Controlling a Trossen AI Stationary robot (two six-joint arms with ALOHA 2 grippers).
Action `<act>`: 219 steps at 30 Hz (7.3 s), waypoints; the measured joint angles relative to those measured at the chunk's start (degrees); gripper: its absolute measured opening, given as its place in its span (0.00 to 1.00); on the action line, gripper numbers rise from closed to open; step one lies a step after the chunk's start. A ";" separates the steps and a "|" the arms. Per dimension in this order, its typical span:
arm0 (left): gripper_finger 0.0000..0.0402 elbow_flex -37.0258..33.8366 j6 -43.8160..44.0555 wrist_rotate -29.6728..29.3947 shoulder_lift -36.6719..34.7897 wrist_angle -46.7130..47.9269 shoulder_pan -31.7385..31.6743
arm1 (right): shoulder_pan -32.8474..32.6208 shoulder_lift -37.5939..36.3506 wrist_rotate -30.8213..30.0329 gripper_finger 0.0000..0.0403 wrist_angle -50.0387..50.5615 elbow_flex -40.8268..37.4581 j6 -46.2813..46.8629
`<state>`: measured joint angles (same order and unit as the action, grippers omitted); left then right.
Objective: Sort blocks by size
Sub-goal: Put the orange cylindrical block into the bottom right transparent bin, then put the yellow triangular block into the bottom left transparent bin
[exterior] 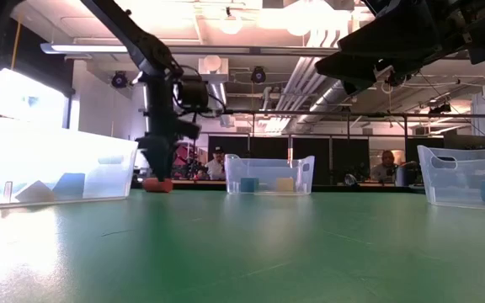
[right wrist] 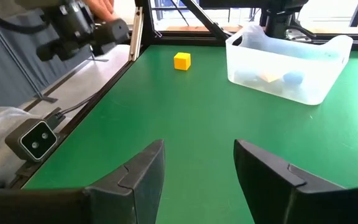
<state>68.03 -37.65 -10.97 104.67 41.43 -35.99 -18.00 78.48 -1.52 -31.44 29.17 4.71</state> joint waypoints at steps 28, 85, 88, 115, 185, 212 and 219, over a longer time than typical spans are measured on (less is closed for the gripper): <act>0.21 -0.15 11.79 -1.63 0.94 1.89 0.43 | -0.06 0.00 -2.62 0.47 -0.09 0.00 -0.02; 0.23 -13.84 27.77 3.26 -5.67 -80.71 48.24 | -7.50 11.74 -27.50 0.40 -29.55 -0.04 -10.08; 0.28 -13.84 31.11 3.22 -5.67 -80.19 48.06 | -7.49 11.74 -27.51 0.32 -28.89 -0.04 -9.71; 0.57 -13.84 42.03 -1.83 -5.67 -68.54 46.01 | -16.16 -25.39 -21.71 0.29 79.07 0.11 66.40; 0.57 -13.88 40.02 -1.66 -5.67 -62.82 47.91 | -32.25 4.02 14.22 0.48 53.34 15.45 66.16; 0.57 -13.88 36.36 -1.66 -2.77 -61.66 47.98 | -41.09 4.01 8.67 0.48 55.98 13.35 82.94; 0.57 -13.90 37.44 -1.63 -0.50 -62.70 47.98 | -49.40 4.04 -6.30 0.48 55.38 13.33 87.13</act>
<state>54.13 -0.21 -12.60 104.17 -21.28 11.99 -67.40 82.52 -7.82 23.94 42.50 91.84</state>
